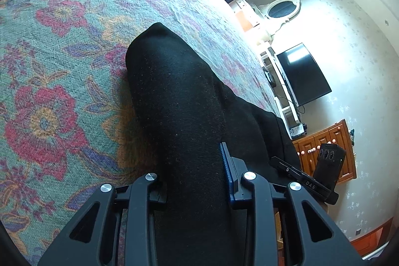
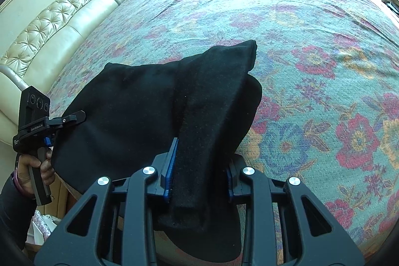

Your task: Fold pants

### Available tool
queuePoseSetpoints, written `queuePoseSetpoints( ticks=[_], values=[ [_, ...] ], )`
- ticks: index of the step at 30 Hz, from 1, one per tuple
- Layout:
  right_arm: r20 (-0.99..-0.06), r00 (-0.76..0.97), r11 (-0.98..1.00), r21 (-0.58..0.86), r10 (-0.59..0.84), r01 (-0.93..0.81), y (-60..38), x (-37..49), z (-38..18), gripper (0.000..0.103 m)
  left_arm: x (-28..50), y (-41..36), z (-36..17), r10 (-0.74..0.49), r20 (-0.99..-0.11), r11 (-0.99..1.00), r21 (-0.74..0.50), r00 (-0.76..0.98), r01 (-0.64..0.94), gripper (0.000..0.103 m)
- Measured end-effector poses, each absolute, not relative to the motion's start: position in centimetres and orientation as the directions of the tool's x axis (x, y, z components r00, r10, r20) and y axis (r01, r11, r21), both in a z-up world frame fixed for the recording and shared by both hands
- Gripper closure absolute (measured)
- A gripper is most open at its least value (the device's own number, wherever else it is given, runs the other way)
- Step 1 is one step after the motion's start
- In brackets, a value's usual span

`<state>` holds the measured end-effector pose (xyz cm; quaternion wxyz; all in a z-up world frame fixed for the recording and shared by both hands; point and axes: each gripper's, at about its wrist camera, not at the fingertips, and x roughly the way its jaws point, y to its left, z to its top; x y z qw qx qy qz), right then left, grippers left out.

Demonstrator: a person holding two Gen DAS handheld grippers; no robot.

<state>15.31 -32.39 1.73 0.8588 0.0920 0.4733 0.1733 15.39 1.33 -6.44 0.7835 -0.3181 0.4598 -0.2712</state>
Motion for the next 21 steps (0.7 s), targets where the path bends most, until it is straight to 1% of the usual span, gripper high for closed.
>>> queuePoseSetpoints(
  ticks=[1, 3, 5, 6, 8, 9, 11, 13, 15, 17, 18, 19, 21],
  values=[
    [-0.784, 0.484, 0.921, 0.33, 0.389, -0.206, -32.3, 15.6, 1.5, 0.073, 15.4, 1.5, -6.8, -0.724, -0.544, 0.643, -0.755, 0.423, 0.129, 0.073],
    [-0.782, 0.453, 0.903, 0.388, 0.428, -0.184, -33.0, 16.1, 0.9, 0.069, 15.1, 1.7, -7.3, -0.741, -0.535, 0.624, -0.771, 0.406, 0.124, 0.072],
    [-0.752, 0.417, 0.855, 0.498, 0.51, -0.145, -34.7, 16.3, 0.0, 0.056, 14.6, 2.3, -7.8, -0.756, -0.518, 0.602, -0.791, 0.399, 0.113, 0.068],
    [-0.74, 0.396, 0.83, 0.543, 0.544, -0.125, -35.5, 16.3, -0.5, 0.053, 14.4, 2.5, -7.7, -0.761, -0.509, 0.593, -0.798, 0.402, 0.111, 0.067],
    [-0.719, 0.372, 0.793, 0.603, 0.587, -0.086, -37.0, 15.9, -1.4, 0.042, 13.7, 2.9, -7.6, -0.761, -0.503, 0.59, -0.799, 0.409, 0.115, 0.062],
    [-0.711, 0.36, 0.777, 0.625, 0.604, -0.07, -37.7, 15.6, -1.9, 0.037, 13.4, 3.0, -7.4, -0.761, -0.503, 0.592, -0.797, 0.41, 0.121, 0.061],
    [-0.687, 0.332, 0.737, 0.675, 0.647, -0.039, -38.8, 14.9, -2.7, 0.035, 12.7, 3.1, -6.9, -0.768, -0.494, 0.587, -0.798, 0.408, 0.138, 0.051],
    [-0.651, 0.31, 0.687, 0.727, 0.693, -0.007, -39.5, 14.2, -3.4, 0.034, 12.0, 3.2, -6.6, -0.773, -0.49, 0.584, -0.798, 0.404, 0.149, 0.045],
    [-0.614, 0.286, 0.635, 0.772, 0.736, 0.024, -39.9, 13.7, -4.2, 0.031, 11.4, 3.2, -6.3, -0.766, -0.503, 0.6, -0.784, 0.4, 0.162, 0.043],
    [-0.586, 0.27, 0.6, 0.799, 0.764, 0.036, -40.0, 13.3, -4.8, 0.031, 11.0, 2.7, -6.1, -0.749, -0.532, 0.63, -0.755, 0.395, 0.18, 0.041],
    [-0.588, 0.264, 0.604, 0.797, 0.765, 0.025, -39.9, 13.1, -4.9, 0.033, 10.9, 2.5, -6.0, -0.738, -0.547, 0.648, -0.737, 0.395, 0.191, 0.041],
    [-0.61, 0.269, 0.632, 0.775, 0.745, 0.008, -39.8, 13.0, -4.8, 0.049, 10.8, 2.3, -6.2, -0.727, -0.561, 0.663, -0.723, 0.395, 0.194, 0.041],
    [-0.645, 0.268, 0.674, 0.738, 0.715, -0.021, -39.5, 12.8, -4.7, 0.061, 10.9, 1.7, -7.0, -0.693, -0.611, 0.705, -0.686, 0.382, 0.181, 0.041]
  ],
)
